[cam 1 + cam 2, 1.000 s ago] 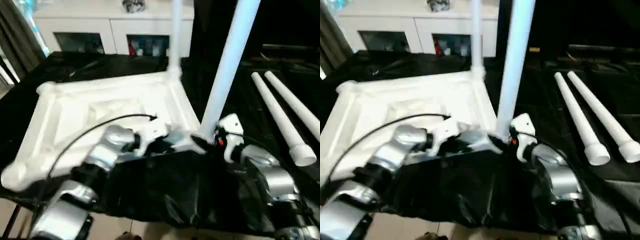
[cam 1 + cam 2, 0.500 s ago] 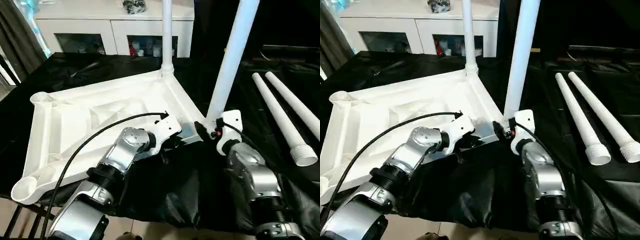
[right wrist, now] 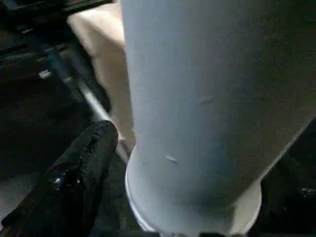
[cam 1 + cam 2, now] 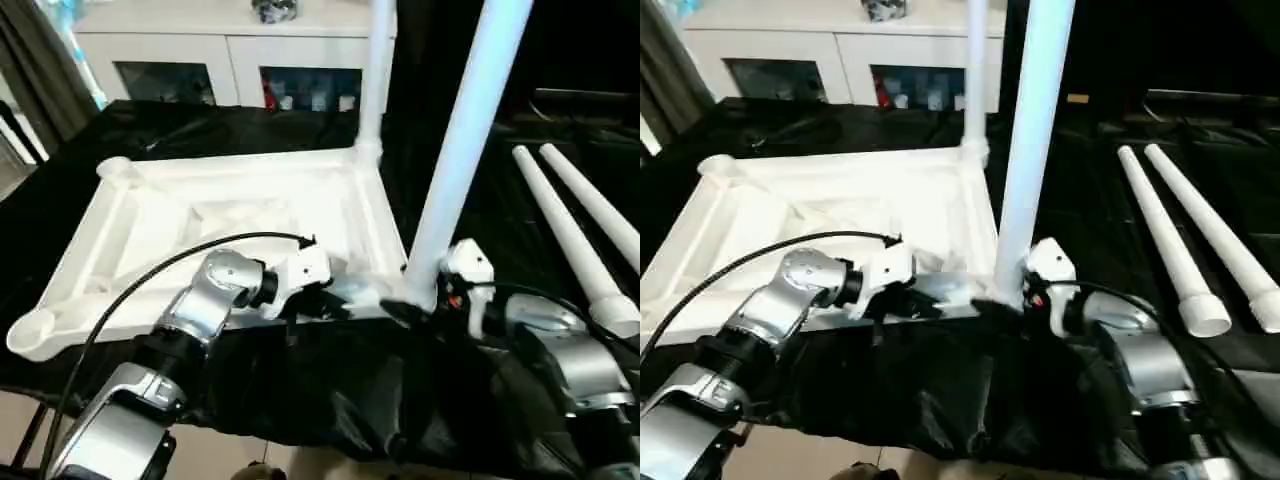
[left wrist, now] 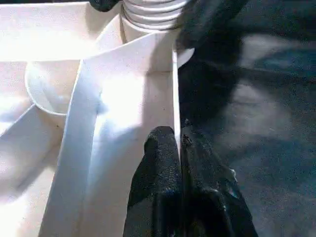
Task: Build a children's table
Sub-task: Rotate leg to tighten
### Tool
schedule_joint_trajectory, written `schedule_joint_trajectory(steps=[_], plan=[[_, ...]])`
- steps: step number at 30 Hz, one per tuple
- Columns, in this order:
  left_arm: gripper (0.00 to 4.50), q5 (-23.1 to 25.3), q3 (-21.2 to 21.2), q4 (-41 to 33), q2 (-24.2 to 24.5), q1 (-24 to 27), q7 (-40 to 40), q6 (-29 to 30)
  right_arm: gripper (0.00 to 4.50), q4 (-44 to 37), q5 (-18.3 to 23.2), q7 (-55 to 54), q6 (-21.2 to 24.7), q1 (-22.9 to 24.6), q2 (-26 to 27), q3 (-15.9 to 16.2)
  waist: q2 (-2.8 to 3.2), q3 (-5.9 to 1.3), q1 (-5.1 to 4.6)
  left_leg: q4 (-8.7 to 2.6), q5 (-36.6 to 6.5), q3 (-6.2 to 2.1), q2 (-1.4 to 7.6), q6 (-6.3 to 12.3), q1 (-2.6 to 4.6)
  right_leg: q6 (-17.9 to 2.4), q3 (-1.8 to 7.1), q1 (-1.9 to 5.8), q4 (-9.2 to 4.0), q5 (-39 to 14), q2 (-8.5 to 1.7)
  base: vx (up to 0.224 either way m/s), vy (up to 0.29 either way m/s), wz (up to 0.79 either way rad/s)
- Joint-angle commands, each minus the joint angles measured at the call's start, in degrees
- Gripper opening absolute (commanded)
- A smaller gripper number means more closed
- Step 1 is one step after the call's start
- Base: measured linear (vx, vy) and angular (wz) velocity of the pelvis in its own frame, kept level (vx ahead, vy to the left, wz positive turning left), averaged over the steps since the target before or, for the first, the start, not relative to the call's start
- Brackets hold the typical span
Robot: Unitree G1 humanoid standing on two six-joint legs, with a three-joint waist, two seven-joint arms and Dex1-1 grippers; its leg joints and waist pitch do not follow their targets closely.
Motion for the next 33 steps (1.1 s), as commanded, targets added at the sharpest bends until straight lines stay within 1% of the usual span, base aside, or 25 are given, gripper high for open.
schedule_joint_trajectory(steps=[1, 2, 4, 6, 8, 10, 11, 13, 15, 16, 17, 18, 19, 20, 21, 22, 24, 25, 26, 27, 28, 29, 30, 32, 33], plan=[[0.0, -2.23, -0.07, -1.9, 0.27, -1.49, -1.81, -2.44, 3.49, -2.27, 1.48, 5.34, 1.06, 0.12, -0.45, 3.25, -0.96, -3.96, 0.09, -4.02, -12.05, -1.41, 3.56, 4.92, 1.38, -15.32, 2.33, 2.62, -3.66, -10.43, -3.42, 0.0, 0.0, 0.0], [0.0, -2.27, -0.08, -1.87, 0.32, -1.5, -1.89, -2.47, 3.37, -2.28, 1.49, 5.46, 1.03, 0.11, -0.5, 3.3, -0.88, -3.98, 0.23, -4.02, -11.98, -1.47, 3.56, 4.8, 1.44, -15.32, 2.33, 2.56, -3.64, -10.46, -3.44, 0.0, 0.0, 0.0], [0.0, -2.75, -0.16, -1.4, 1.13, -1.59, -3.32, -2.87, 3.16, -2.25, 1.63, 7.23, 0.6, -0.28, -1.15, 4.08, -1.16, -4.01, 0.3, -4.0, -11.39, -1.43, 3.52, 4.7, 1.39, -15.4, 2.33, 2.55, -3.54, -10.03, -3.42, 0.0, 0.0, 0.0], [0.0, -2.74, -0.21, -1.34, 1.49, -1.51, -3.77, -2.98, 3.11, -2.24, 1.47, 7.46, 0.31, -0.47, -1.11, 4.44, -1.04, -4.06, 0.38, -3.95, -10.75, -1.44, 3.53, 4.72, 1.38, -15.52, 2.33, 2.54, -3.41, -9.62, -3.49, 0.0, 0.0, 0.0], [0.0, -2.69, -0.17, -1.35, 1.63, -1.43, -3.96, -3.02, 2.82, -2.31, 1.49, 7.58, 0.39, -0.58, -0.94, 4.49, -1.16, -4.07, 0.34, -3.93, -10.44, -1.47, 3.5, 4.78, 1.31, -15.63, 2.33, 2.59, -3.36, -9.22, -3.51, 0.0, 0.0, 0.0], [0.0, -2.64, 0.11, -1.38, 1.71, -1.25, -4.36, -2.93, 2.75, -2.46, 1.91, 7.9, 0.79, -0.68, -0.66, 4.52, -1.19, -4.14, 0.36, -3.86, -10.04, -1.45, 3.48, 4.89, 1.32, -15.59, 2.32, 2.62, -3.32, -9.08, -3.53, 0.0, 0.0, 0.0], [0.0, -2.65, 0.16, -1.39, 1.71, -1.22, -4.35, -2.89, 2.73, -2.53, 2.05, 7.88, 0.93, -0.65, -0.57, 4.48, -1.33, -4.18, 0.38, -3.77, -9.36, -1.42, 3.45, 5.14, 1.27, -15.7, 2.31, 2.65, -3.21, -8.44, -3.52, 0.0, 0.0, 0.0], [0.0, -2.77, 0.54, -1.58, 1.51, -0.89, -3.39, -2.47, 2.72, -3.05, 3.16, 6.54, 2.17, -0.15, 0.59, 3.67, -1.32, -4.18, 0.4, -3.73, -8.89, -1.4, 3.44, 5.53, 1.23, -15.82, 2.29, 2.63, -3.15, -8.13, -3.5, 0.0, 0.0, 0.0], [0.0, -2.49, 0.71, -1.35, 1.22, -0.87, -2.14, -2.48, 2.7, -2.79, 3.2, 5.19, 2.33, -0.04, 1.37, 3.12, -1.33, -4.07, 0.38, -3.81, -9.55, -1.39, 3.48, 5.27, 1.31, -15.61, 2.31, 2.46, -3.33, -9.45, -3.49, 0.0, 0.0, 0.0], [0.0, -1.24, 0.99, -0.33, 0.48, -1.18, 1.5, -2.52, 2.7, -1.45, 2.02, 1.24, 1.71, -0.23, 3.0, 2.22, -1.34, -4.09, 0.3, -3.8, -9.64, -1.42, 3.46, 5.01, 1.28, -15.46, 2.33, 2.45, -3.29, -9.63, -3.49, 0.0, 0.0, 0.0], [0.0, 1.5, 1.53, 2.34, -1.49, -2.18, 9.86, -1.28, 2.7, 1.78, -0.39, -8.0, 1.05, -0.86, 6.84, 0.18, -1.65, -3.96, -0.1, -3.87, -10.36, -1.36, 3.31, 4.34, 1.25, -15.2, 2.36, 2.22, -3.53, -10.77, -3.4, 0.0, 0.0, 0.0], [0.0, 1.5, 1.53, 2.34, -1.49, -2.18, 9.86, -1.28, 2.7, 1.78, -0.39, -8.0, 1.05, -0.86, 6.84, 0.18, -1.6, -3.81, -0.3, -3.95, -10.93, -1.41, 3.22, 3.67, 1.26, -14.87, 2.36, 2.13, -3.74, -12.16, -3.46, 0.0, 0.0, 0.0], [0.0, 2.1, 1.7, 2.97, -2.11, -2.44, 11.99, -0.61, 2.7, 2.66, -1.04, -10.58, 0.94, -1.04, 7.91, -0.35, -1.64, -3.79, -0.32, -4.09, -12.54, -1.56, 3.13, 2.4, 1.52, -13.82, 2.28, 2.23, -4.16, -16.01, -3.62, 0.0, 0.0, 0.0], [0.0, 2.42, 2.2, 3.12, -4.74, -2.56, 16.3, 1.91, 2.7, 5.13, -2.31, -18.04, 1.79, -1.92, 11.63, -1.68, -1.78, -3.75, -0.41, -4.21, -13.2, -1.63, 3.16, 1.66, 1.62, -13.0, 2.33, 2.23, -4.3, -17.78, -3.56, 0.0, 0.0, 0.0], [0.0, 2.49, 2.24, 2.88, -6.05, -2.49, 17.79, 2.91, 2.7, 6.29, -3.04, -21.42, 1.72, -2.43, 13.42, -2.13, -1.64, -3.58, -0.75, -4.39, -14.4, -1.69, 3.14, 1.06, 1.63, -12.79, 2.34, 2.02, -4.45, -19.09, -3.55, 0.0, 0.0, 0.0], [0.0, 2.49, 2.24, 2.86, -6.14, -2.48, 17.88, 2.97, 2.7, 6.36, -3.09, -21.64, 1.71, -2.47, 13.53, -2.16, -1.7, -3.58, -0.87, -4.45, -14.62, -1.76, 3.14, 0.7, 1.56, -12.45, 2.31, 2.17, -4.48, -19.69, -3.59, 0.0, 0.0, 0.0], [0.0, 2.86, 2.26, 2.71, -9.1, -2.61, 21.56, 4.87, 2.69, 8.45, -3.59, -27.42, 2.02, -3.65, 17.31, -3.11, -1.73, -3.67, -1.04, -4.42, -14.87, -1.73, 3.04, 0.6, 1.73, -11.83, 2.37, 2.0, -4.72, -19.84, -3.52, 0.0, 0.0, 0.0], [0.0, 3.41, 1.84, 2.9, -11.76, -2.96, 24.55, 5.97, 2.68, 9.96, -4.19, -31.87, 1.84, -4.8, 20.56, -3.35, -1.73, -3.56, -1.31, -4.5, -14.91, -1.74, 3.0, 0.76, 1.55, -11.8, 2.4, 2.04, -4.74, -19.6, -3.49, 0.0, 0.0, 0.0], [0.0, 3.49, 1.79, 2.95, -12.02, -3.01, 24.87, 6.03, 2.68, 10.1, -4.26, -32.3, 1.83, -4.91, 20.88, -3.35, -1.72, -3.57, -1.48, -4.49, -14.95, -1.72, 2.99, 0.65, 1.58, -11.75, 2.41, 1.98, -4.77, -19.71, -3.47, 0.0, 0.0, 0.0], [0.0, 3.82, 1.6, 3.43, -13.4, -3.35, 26.56, 6.26, 2.68, 10.71, -4.87, -34.47, 1.7, -5.48, 22.6, -3.33, -1.73, -3.62, -1.52, -4.44, -15.09, -1.76, 2.88, 0.69, 1.66, -11.45, 2.33, 2.06, -4.94, -20.27, -3.51, 0.0, 0.0, 0.0], [0.0, 4.09, 1.2, 4.29, -15.53, -4.04, 28.11, 6.08, 2.68, 11.53, -6.02, -37.13, 0.91, -6.49, 25.17, -2.83, -1.65, -3.58, -1.63, -4.46, -15.06, -1.71, 2.87, 0.8, 1.66, -11.08, 2.42, 1.87, -5.04, -20.46, -3.41, 0.0, 0.0, 0.0], [0.0, 4.35, 0.9, 4.67, -16.05, -4.39, 28.38, 5.64, 2.68, 11.76, -7.11, -37.77, 0.04, -6.87, 25.56, -2.04, -1.35, -3.65, -1.55, -4.5, -15.21, -1.84, 2.77, 0.57, 1.72, -10.88, 2.34, 1.96, -5.03, -20.59, -3.43, 0.0, 0.0, 0.0], [0.0, 4.35, 0.9, 4.67, -16.05, -4.39, 28.38, 5.64, 2.68, 11.76, -7.11, -37.77, 0.04, -6.87, 25.56, -2.04, -1.5, -3.65, -1.61, -4.55, -15.33, -1.8, 2.8, 0.64, 1.66, -10.81, 2.34, 1.99, -5.09, -20.3, -3.35, 0.0, 0.0, 0.0], [0.0, 4.82, 0.49, 4.99, -16.34, -4.7, 28.58, 5.22, 2.68, 12.15, -8.14, -38.52, -1.25, -7.31, 25.8, -1.53, -1.51, -3.71, -1.49, -4.53, -15.15, -1.77, 2.89, 1.01, 1.65, -10.98, 2.46, 2.05, -4.93, -18.46, -3.38, 0.0, 0.0, 0.0], [0.0, 5.3, 0.23, 5.27, -16.0, -4.79, 28.59, 4.75, 3.24, 12.24, -7.25, -38.7, -1.63, -7.48, 25.83, -2.83, -1.37, -3.71, -1.52, -4.54, -14.98, -1.73, 2.83, 1.41, 1.55, -11.19, 2.43, 2.12, -4.9, -17.72, -3.39, 0.0, 0.0, 0.0]])
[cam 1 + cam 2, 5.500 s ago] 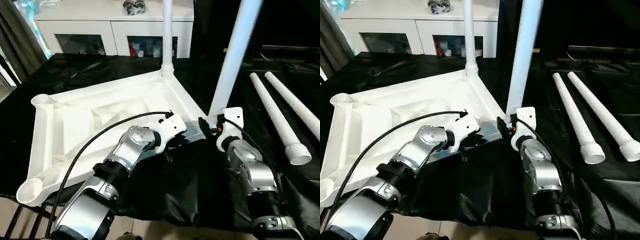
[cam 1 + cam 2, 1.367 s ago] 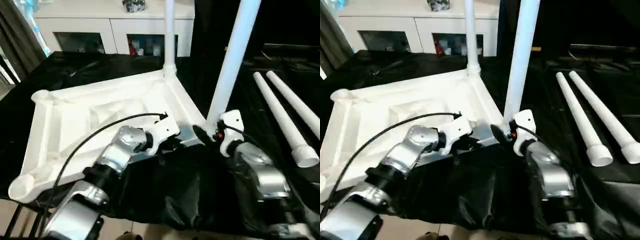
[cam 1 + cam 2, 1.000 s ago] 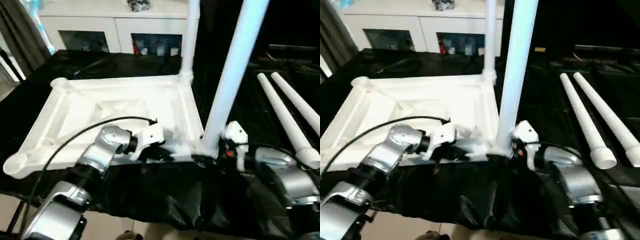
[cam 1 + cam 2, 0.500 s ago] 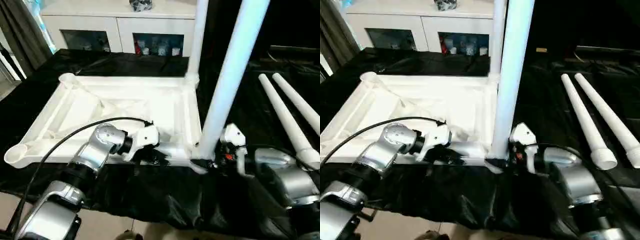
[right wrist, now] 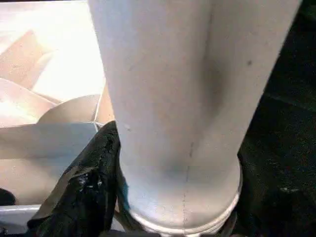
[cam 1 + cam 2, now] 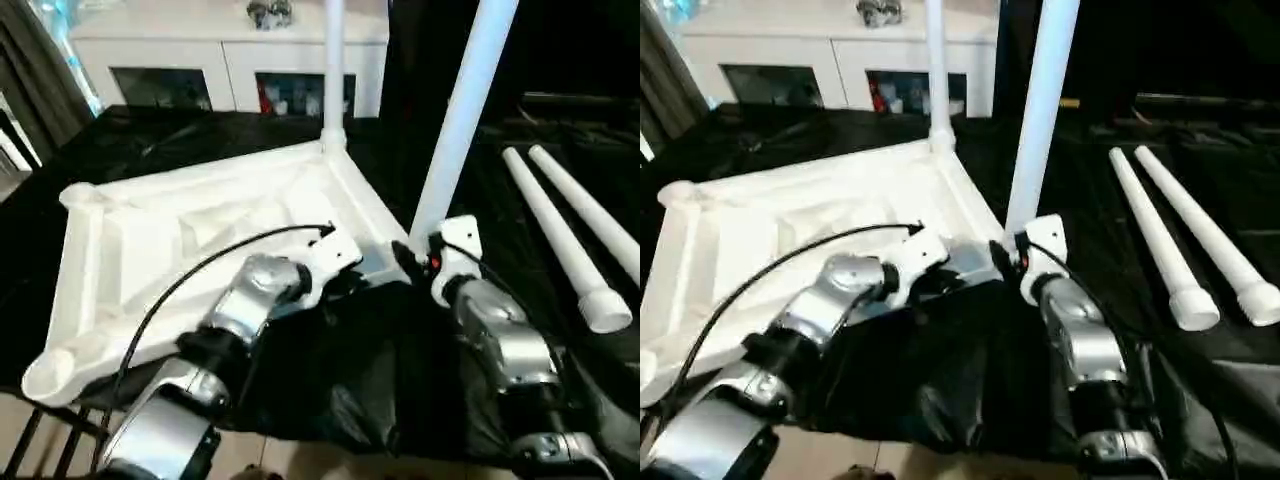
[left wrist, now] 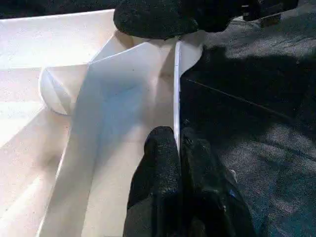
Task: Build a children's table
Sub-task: Rotate leg to tighten
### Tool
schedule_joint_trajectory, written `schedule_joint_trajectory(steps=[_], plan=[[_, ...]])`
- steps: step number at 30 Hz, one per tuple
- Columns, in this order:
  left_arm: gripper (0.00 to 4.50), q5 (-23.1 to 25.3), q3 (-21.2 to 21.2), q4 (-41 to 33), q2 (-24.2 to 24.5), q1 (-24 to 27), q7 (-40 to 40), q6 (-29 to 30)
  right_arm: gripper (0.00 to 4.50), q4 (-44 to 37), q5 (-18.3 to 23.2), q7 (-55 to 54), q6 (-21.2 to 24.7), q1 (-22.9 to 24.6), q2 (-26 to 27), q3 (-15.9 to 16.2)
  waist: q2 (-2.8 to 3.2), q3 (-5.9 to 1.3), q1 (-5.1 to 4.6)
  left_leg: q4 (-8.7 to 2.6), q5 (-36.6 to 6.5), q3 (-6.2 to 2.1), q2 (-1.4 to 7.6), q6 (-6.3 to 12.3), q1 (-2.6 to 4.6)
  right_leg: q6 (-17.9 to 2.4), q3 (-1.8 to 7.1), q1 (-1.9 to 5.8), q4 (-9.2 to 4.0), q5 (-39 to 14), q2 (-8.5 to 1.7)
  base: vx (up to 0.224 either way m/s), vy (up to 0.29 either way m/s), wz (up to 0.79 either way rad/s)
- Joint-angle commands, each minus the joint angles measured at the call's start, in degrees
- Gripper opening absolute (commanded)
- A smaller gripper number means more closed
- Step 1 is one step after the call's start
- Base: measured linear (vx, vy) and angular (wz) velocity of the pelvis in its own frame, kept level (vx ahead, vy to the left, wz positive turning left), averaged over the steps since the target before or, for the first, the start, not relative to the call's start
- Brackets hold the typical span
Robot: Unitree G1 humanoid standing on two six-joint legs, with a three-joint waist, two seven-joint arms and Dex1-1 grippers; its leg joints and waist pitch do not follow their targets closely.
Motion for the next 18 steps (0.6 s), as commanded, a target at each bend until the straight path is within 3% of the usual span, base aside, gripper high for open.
schedule_joint_trajectory(steps=[1, 6, 13, 18], plan=[[0.0, 0.02, -2.18, 0.23, -3.98, -2.14, 2.91, -2.69, 3.24, -0.18, 2.26, 4.12, -0.18, -0.67, 4.6, 5.63, -1.08, -3.65, -0.14, -4.54, -14.93, -1.74, 2.91, 1.63, 1.23, -11.29, 2.31, 1.91, -4.9, -17.5, -3.38, 0.0, 0.0, 0.0], [0.0, -0.94, -2.04, -1.91, -0.47, -0.56, -2.56, -5.4, 3.84, -2.46, 3.14, 11.23, -0.42, 0.41, -0.66, 5.29, -1.13, -3.78, -0.02, -4.42, -13.9, -1.74, 3.0, 2.76, 1.03, -11.94, 2.26, 2.18, -4.63, -15.26, -3.36, 0.0, 0.0, 0.0], [0.0, -3.01, -2.43, -5.1, 4.89, 1.76, -12.18, -7.93, 3.84, -6.28, 5.96, 26.43, -0.2, 2.52, -9.21, 6.82, -1.3, -4.09, 0.21, -3.83, -9.07, -1.56, 3.13, 6.04, 0.66, -14.31, 2.21, 2.61, -3.73, -8.65, -3.48, 0.0, 0.0, 0.0], [0.0, -5.38, -2.08, -6.38, 7.61, 2.31, -18.3, -8.28, 3.84, -8.84, 8.25, 36.12, 0.35, 3.57, -13.93, 8.26, -1.16, -3.97, 0.48, -3.93, -9.99, -1.46, 3.47, 6.18, 0.93, -15.37, 2.14, 2.38, -3.57, -8.61, -3.28, 0.0, 0.0, 0.0]])
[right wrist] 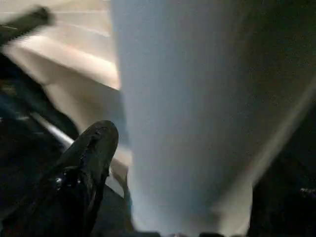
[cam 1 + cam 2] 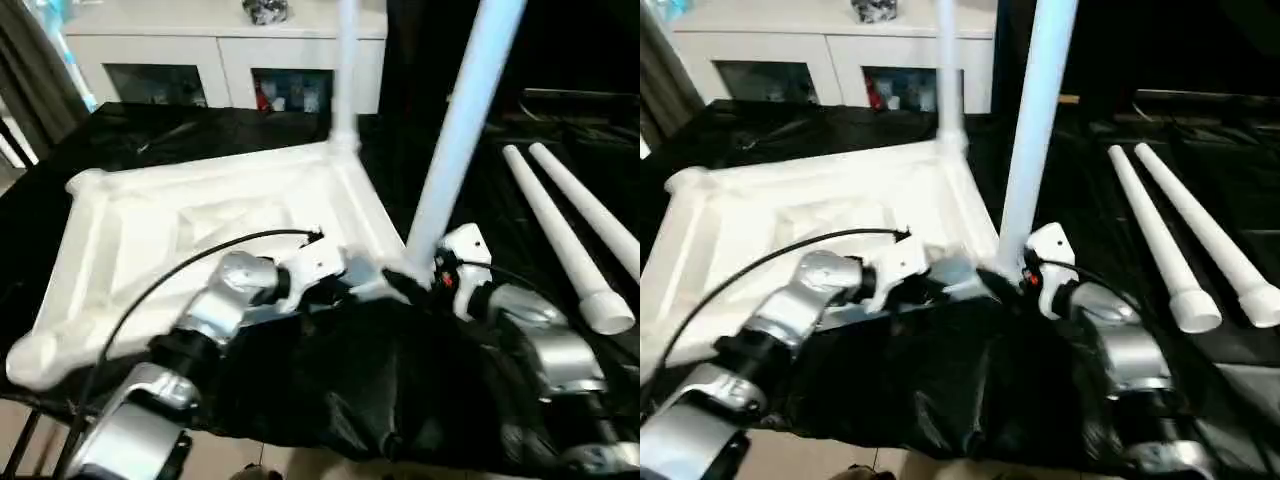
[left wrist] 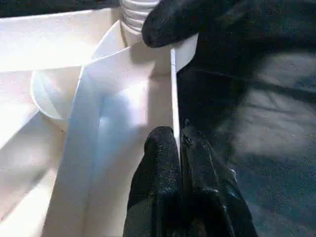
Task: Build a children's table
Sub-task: Rotate leg to tighten
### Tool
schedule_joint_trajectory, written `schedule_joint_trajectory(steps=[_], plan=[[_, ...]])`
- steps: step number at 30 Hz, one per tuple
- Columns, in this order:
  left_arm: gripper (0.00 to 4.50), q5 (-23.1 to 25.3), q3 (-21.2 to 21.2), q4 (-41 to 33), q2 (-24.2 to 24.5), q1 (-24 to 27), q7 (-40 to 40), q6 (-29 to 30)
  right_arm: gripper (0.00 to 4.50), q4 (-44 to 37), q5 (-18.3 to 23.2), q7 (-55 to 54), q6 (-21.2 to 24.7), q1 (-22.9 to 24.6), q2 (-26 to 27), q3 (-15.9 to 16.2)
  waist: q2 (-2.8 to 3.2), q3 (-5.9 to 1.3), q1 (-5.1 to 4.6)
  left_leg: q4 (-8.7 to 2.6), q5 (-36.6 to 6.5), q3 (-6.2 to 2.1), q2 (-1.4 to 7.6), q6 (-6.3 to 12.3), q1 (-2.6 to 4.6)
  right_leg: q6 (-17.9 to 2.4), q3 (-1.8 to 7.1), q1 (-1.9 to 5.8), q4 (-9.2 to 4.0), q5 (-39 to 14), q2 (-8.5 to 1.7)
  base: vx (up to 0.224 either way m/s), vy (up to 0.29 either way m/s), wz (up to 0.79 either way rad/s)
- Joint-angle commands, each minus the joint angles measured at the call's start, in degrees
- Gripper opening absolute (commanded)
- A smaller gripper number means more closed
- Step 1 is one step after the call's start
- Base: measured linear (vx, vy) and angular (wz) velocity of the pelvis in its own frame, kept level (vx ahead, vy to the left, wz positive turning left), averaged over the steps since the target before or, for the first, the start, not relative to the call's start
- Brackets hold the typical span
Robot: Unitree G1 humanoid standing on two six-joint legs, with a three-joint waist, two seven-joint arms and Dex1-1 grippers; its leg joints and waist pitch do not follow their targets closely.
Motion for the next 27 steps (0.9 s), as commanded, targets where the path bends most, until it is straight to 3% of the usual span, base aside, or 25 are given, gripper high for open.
schedule_joint_trajectory(steps=[1, 6, 7, 18, 23, 25, 27], plan=[[0.0, -2.65, -0.6, -2.53, -0.06, -0.08, -3.54, -1.82, 3.84, -3.78, 2.24, 6.86, 0.97, 0.67, -1.09, 3.26, -1.12, -4.04, 0.29, -3.78, -10.2, -1.38, 3.33, 5.8, 1.22, -15.38, 2.24, 2.62, -3.51, -8.63, -3.26, 0.0, 0.0, 0.0], [0.0, -3.69, -0.46, -2.65, 2.25, -0.41, -8.47, -1.79, 3.84, -6.49, 3.73, 16.03, 2.72, 1.57, -5.76, 6.22, -1.16, -3.9, 0.93, -3.82, -11.12, -1.35, 3.44, 5.36, 1.26, -15.37, 2.27, 2.6, -3.59, -10.03, -3.38, 0.0, 0.0, 0.0], [0.0, -3.78, -0.46, -2.48, 2.45, -0.53, -8.92, -1.9, 3.59, -6.6, 3.59, 17.11, 2.8, 1.6, -6.37, 6.86, -1.14, -3.91, 1.03, -3.8, -11.13, -1.36, 3.46, 5.27, 1.26, -15.27, 2.29, 2.62, -3.57, -10.28, -3.44, 0.0, 0.0, 0.0], [0.0, -3.86, -0.56, -1.18, 3.87, -1.23, -11.73, -2.9, 2.76, -5.28, 0.44, 19.57, 0.36, 1.26, -7.76, 10.21, -1.33, -3.88, 1.27, -3.82, -10.09, -1.41, 3.45, 4.88, 1.2, -15.28, 2.33, 2.52, -3.46, -10.05, -3.5, 0.0, 0.0, 0.0], [0.0, -3.79, 0.1, -1.01, 3.34, -1.06, -10.4, -2.49, 2.71, -6.11, 0.5, 17.46, 0.39, 2.56, -6.67, 10.0, -1.31, -3.87, 1.24, -3.8, -10.18, -1.4, 3.45, 5.04, 1.22, -15.22, 2.32, 2.46, -3.52, -10.56, -3.51, 0.0, 0.0, 0.0], [0.0, -2.87, 0.32, -0.81, 2.35, -1.22, -7.26, -1.63, 2.7, -6.02, 0.78, 12.67, 1.48, 3.14, -4.17, 8.35, -1.36, -3.76, 1.12, -3.93, -10.78, -1.45, 3.43, 4.56, 1.21, -14.89, 2.36, 2.4, -3.62, -11.62, -3.47, 0.0, 0.0, 0.0], [0.0, -0.39, 0.67, 0.78, -0.11, -2.32, 0.52, 0.85, 2.7, -4.8, -1.12, 2.2, 3.57, 2.87, 0.54, 6.34, -1.3, -3.53, 0.73, -4.22, -12.84, -1.51, 3.32, 2.84, 1.47, -14.21, 2.4, 2.01, -4.06, -15.01, -3.4, 0.0, 0.0, 0.0]])
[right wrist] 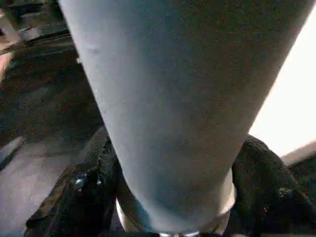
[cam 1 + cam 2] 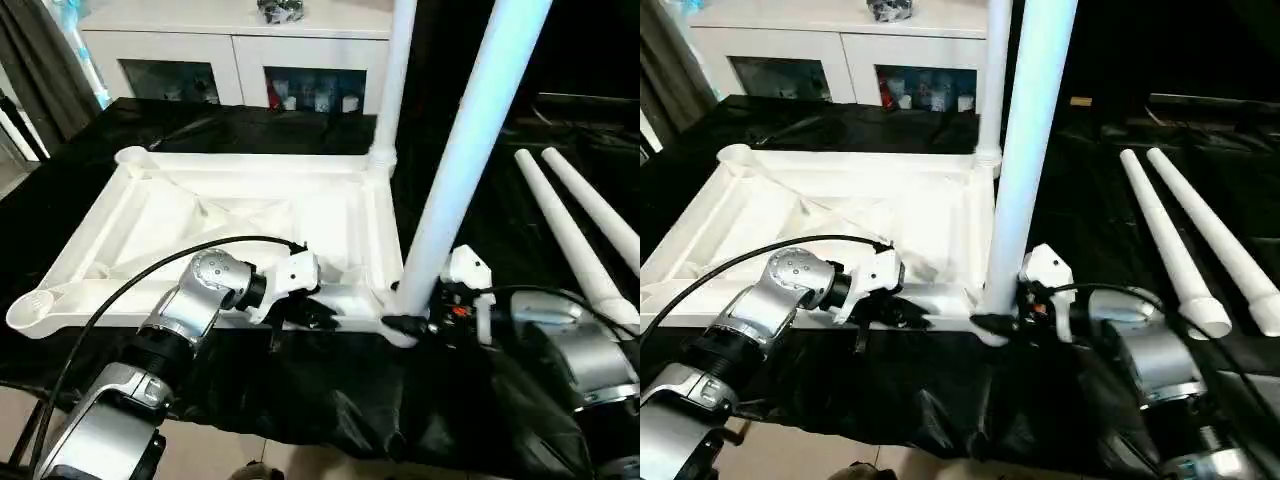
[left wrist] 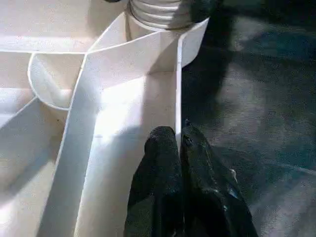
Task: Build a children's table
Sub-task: Rotate leg to tighten
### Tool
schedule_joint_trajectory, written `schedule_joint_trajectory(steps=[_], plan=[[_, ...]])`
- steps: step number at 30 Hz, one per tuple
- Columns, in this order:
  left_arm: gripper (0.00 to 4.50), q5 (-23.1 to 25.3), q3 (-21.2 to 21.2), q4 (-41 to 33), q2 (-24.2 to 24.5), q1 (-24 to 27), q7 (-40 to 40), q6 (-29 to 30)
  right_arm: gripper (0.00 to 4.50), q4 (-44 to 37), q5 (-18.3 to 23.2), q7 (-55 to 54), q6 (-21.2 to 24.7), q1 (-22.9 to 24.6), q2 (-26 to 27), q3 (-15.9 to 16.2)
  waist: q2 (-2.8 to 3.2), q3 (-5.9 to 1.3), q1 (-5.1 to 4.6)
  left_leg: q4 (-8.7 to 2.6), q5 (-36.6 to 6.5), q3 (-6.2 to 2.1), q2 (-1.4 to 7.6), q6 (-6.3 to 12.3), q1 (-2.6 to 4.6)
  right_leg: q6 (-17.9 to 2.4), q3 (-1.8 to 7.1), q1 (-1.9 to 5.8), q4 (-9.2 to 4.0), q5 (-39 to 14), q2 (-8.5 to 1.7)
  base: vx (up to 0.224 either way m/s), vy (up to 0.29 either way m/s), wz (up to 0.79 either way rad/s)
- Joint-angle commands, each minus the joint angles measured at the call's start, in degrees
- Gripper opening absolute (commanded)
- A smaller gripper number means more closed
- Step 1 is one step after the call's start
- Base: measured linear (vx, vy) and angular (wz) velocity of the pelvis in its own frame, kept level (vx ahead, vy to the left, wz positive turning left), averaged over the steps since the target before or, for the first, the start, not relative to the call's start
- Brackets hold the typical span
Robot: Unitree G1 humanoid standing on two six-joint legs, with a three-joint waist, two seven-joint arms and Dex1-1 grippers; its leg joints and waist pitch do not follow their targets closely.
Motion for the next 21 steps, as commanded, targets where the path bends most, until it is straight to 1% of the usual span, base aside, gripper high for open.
schedule_joint_trajectory(steps=[1, 2, 3, 4, 5, 6, 7, 8, 9, 10, 11, 12, 13, 14, 15, 16, 17, 18, 20, 21], plan=[[0.0, 1.15, 0.86, 0.56, -4.56, -2.82, 9.73, 2.16, 2.69, 0.53, -2.19, -9.22, 2.41, 0.13, 5.67, 2.07, -1.01, -3.4, -0.42, -4.44, -13.76, -1.62, 3.2, 2.37, 1.33, -13.7, 2.31, 1.99, -4.36, -16.88, -3.4, 0.0, 0.0, 0.0], [0.0, 1.64, 0.95, 0.66, -5.68, -3.13, 11.95, 3.02, 2.69, 1.09, -2.39, -12.31, 2.84, -0.22, 7.5, 1.32, -1.11, -3.44, -0.53, -4.53, -15.47, -1.72, 3.12, 1.21, 1.66, -12.57, 2.27, 1.94, -4.76, -20.3, -3.53, 0.0, 0.0, 0.0], [0.0, 2.12, 0.94, 0.61, -7.32, -3.49, 14.43, 4.06, 2.69, 2.06, -2.23, -16.47, 3.8, -0.87, 10.22, 0.09, -1.27, -3.38, -0.67, -4.58, -15.96, -1.77, 3.2, 0.72, 1.7, -12.21, 2.35, 1.87, -4.83, -21.09, -3.6, 0.0, 0.0, 0.0], [0.0, 2.43, 0.85, 0.47, -8.8, -3.73, 16.26, 4.96, 2.69, 3.1, -2.16, -20.05, 4.5, -1.57, 12.6, -0.86, -0.92, -3.2, -0.91, -4.74, -17.43, -1.96, 3.09, -0.05, 1.7, -11.52, 2.27, 1.74, -5.09, -23.42, -3.59, 0.0, 0.0, 0.0], [0.0, 2.43, 0.85, 0.47, -8.8, -3.73, 16.26, 4.96, 2.69, 3.1, -2.16, -20.05, 4.5, -1.57, 12.6, -0.86, -1.1, -3.23, -1.22, -4.8, -18.06, -2.0, 3.03, -0.41, 1.69, -10.81, 2.27, 1.73, -5.31, -24.3, -3.59, 0.0, 0.0, 0.0], [0.0, 2.65, 0.81, 0.39, -10.01, -3.92, 17.73, 5.63, 2.69, 3.98, -2.26, -22.73, 4.73, -2.16, 14.35, -1.46, -1.12, -3.23, -1.28, -4.8, -18.29, -2.05, 2.99, -0.4, 1.67, -10.52, 2.25, 1.77, -5.4, -24.5, -3.6, 0.0, 0.0, 0.0], [0.0, 2.76, 0.86, 0.62, -11.65, -4.29, 19.58, 6.49, 2.68, 5.23, -2.5, -25.68, 4.56, -2.97, 16.39, -1.91, -1.05, -3.3, -1.48, -4.78, -18.25, -2.01, 3.02, -0.36, 1.71, -10.54, 2.35, 1.6, -5.4, -23.79, -3.59, 0.0, 0.0, 0.0], [0.0, 3.02, 0.77, 1.04, -13.29, -4.69, 21.53, 6.99, 2.68, 6.52, -3.01, -28.89, 4.07, -3.9, 18.58, -2.17, -0.8, -3.29, -1.65, -4.81, -18.21, -2.06, 2.96, -0.45, 1.64, -10.57, 2.3, 1.62, -5.42, -23.26, -3.52, 0.0, 0.0, 0.0], [0.0, 3.45, 0.66, 1.59, -14.55, -5.1, 23.48, 7.35, 2.68, 7.62, -3.47, -31.75, 3.73, -4.75, 20.38, -2.45, -0.8, -3.32, -1.8, -4.82, -18.15, -1.98, 2.93, -0.6, 1.65, -10.55, 2.35, 1.48, -5.45, -23.05, -3.46, 0.0, 0.0, 0.0], [0.0, 3.79, 0.34, 2.02, -15.39, -5.33, 24.58, 7.24, 2.68, 8.52, -3.92, -34.21, 3.22, -5.54, 22.04, -2.71, -0.96, -3.38, -1.78, -4.79, -18.38, -2.05, 2.79, -0.69, 1.68, -10.3, 2.24, 1.63, -5.57, -23.28, -3.49, 0.0, 0.0, 0.0], [0.0, 3.96, 0.24, 2.24, -15.96, -5.41, 25.13, 7.21, 2.68, 8.99, -4.86, -36.07, 2.66, -6.08, 23.16, -2.77, -0.73, -3.41, -1.73, -4.75, -18.11, -2.0, 2.8, -0.46, 1.67, -10.26, 2.34, 1.52, -5.56, -22.78, -3.53, 0.0, 0.0, 0.0], [0.0, 4.0, 0.35, 2.31, -16.38, -5.36, 25.51, 7.06, 2.68, 9.44, -5.4, -37.23, 1.6, -6.7, 24.19, -3.01, -0.79, -3.4, -1.81, -4.82, -18.17, -2.01, 2.77, -0.35, 1.55, -10.1, 2.31, 1.62, -5.61, -22.4, -3.47, 0.0, 0.0, 0.0], [0.0, 3.99, 0.28, 2.18, -16.34, -5.27, 25.19, 6.72, 2.68, 9.45, -5.14, -37.26, 1.41, -6.87, 24.4, -3.31, -0.77, -3.47, -1.77, -4.81, -17.85, -2.02, 2.8, -0.26, 1.52, -10.13, 2.32, 1.67, -5.53, -21.79, -3.5, 0.0, 0.0, 0.0], [0.0, 3.99, 0.24, 1.69, -16.07, -5.0, 24.85, 6.75, 3.03, 9.11, -4.68, -36.82, 1.62, -6.91, 24.45, -3.82, -0.75, -3.5, -1.68, -4.85, -17.58, -1.97, 2.84, 0.09, 1.54, -10.24, 2.34, 1.71, -5.45, -20.62, -3.41, 0.0, 0.0, 0.0], [0.0, 3.99, 0.23, 1.61, -16.02, -4.95, 24.8, 6.77, 3.24, 9.05, -4.61, -36.76, 1.67, -6.91, 24.46, -3.9, -0.75, -3.51, -1.69, -4.84, -17.43, -1.95, 2.84, 0.26, 1.52, -10.4, 2.37, 1.76, -5.37, -19.94, -3.39, 0.0, 0.0, 0.0], [0.0, 3.94, 0.19, 0.94, -15.57, -4.57, 24.24, 6.54, 3.24, 8.56, -4.12, -36.25, 2.07, -6.85, 24.34, -4.43, -0.72, -3.56, -1.65, -4.86, -16.8, -1.94, 2.88, 0.54, 1.41, -10.73, 2.38, 1.91, -5.18, -18.48, -3.36, 0.0, 0.0, 0.0], [0.0, 3.58, 0.28, 0.44, -15.18, -4.25, 23.37, 6.19, 3.41, 8.25, -3.95, -35.96, 2.18, -6.73, 23.95, -4.7, -0.67, -3.57, -1.63, -4.88, -16.36, -1.9, 2.92, 0.79, 1.4, -11.1, 2.39, 1.91, -5.07, -17.35, -3.35, 0.0, 0.0, 0.0], [0.0, 2.75, 0.56, -0.54, -14.28, -3.58, 21.32, 5.47, 3.53, 7.79, -4.04, -34.49, 2.13, -6.46, 22.44, -4.58, -0.84, -3.65, -1.6, -4.79, -15.83, -1.86, 2.89, 1.06, 1.34, -11.36, 2.39, 2.05, -4.95, -16.72, -3.42, 0.0, 0.0, 0.0], [0.0, 2.2, 0.76, -1.22, -13.47, -3.06, 19.76, 5.06, 3.74, 7.46, -4.14, -32.73, 1.95, -6.2, 21.03, -4.41, -0.82, -3.67, -1.58, -4.72, -15.03, -1.85, 2.9, 1.59, 1.21, -11.58, 2.37, 2.17, -4.87, -16.18, -3.49, 0.0, 0.0, 0.0], [0.0, 1.83, 0.79, -1.77, -12.69, -2.63, 18.46, 4.52, 3.74, 7.06, -3.89, -30.83, 2.07, -5.93, 19.81, -4.34, -0.81, -3.71, -1.62, -4.72, -14.72, -1.85, 2.93, 1.78, 1.08, -11.66, 2.37, 2.28, -4.77, -15.67, -3.47, 0.0, 0.0, 0.0]])
